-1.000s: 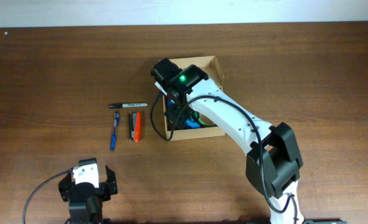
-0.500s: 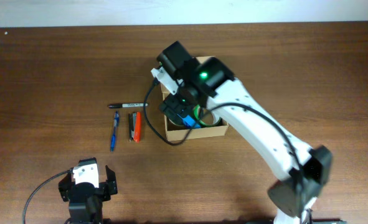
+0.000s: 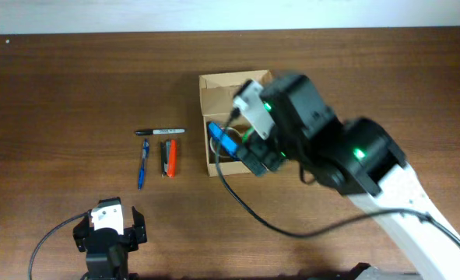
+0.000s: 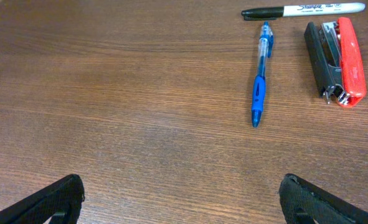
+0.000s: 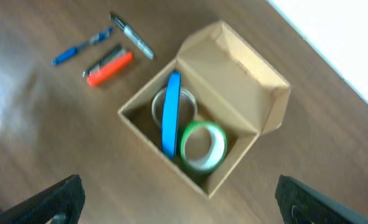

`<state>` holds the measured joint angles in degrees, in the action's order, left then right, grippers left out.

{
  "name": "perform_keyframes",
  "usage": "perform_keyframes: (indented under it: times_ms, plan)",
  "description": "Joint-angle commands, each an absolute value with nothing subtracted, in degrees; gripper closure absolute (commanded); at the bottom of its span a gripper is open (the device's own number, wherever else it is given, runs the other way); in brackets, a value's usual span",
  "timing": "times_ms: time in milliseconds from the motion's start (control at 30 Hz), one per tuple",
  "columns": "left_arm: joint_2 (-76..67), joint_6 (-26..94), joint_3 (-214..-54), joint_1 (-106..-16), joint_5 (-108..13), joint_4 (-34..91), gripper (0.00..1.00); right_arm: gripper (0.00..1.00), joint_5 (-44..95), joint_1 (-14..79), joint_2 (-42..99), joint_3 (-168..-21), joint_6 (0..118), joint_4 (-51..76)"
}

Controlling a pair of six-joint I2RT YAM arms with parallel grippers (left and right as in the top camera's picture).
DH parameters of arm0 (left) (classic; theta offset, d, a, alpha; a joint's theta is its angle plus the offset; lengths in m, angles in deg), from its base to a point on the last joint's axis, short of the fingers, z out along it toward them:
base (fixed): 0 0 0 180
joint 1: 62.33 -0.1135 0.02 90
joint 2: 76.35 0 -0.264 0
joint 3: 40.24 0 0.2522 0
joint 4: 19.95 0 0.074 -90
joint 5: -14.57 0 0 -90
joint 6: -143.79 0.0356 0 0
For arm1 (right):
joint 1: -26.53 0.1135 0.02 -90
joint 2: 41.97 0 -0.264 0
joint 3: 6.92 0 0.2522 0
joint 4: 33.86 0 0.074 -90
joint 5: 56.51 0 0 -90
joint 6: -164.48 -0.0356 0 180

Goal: Pack container

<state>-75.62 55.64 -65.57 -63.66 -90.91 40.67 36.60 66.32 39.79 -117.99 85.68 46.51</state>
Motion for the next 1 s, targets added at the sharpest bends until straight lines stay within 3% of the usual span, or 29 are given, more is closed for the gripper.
perform_keyframes:
  times_ms: [0,233,600,967]
  plan:
    - [-76.02,54.85,-65.09,-63.96,-91.31,40.53,0.0,0.01,40.78,66.51,31.4,-107.74,84.41,41.7]
    - [-76.02,54.85,-65.09,-63.96,-91.31,40.53,0.01,0.01,46.66,66.49,14.78,-90.08,79.64,32.63]
    - [-76.02,54.85,-65.09,-63.96,-91.31,40.53,0.0,0.01,44.62,65.4,-11.25,-68.51,75.43,25.85]
    - [-76.02,54.85,-65.09,-63.96,-91.31,40.53,0.01,0.01,44.45,65.4,-18.83,-62.08,73.55,27.41]
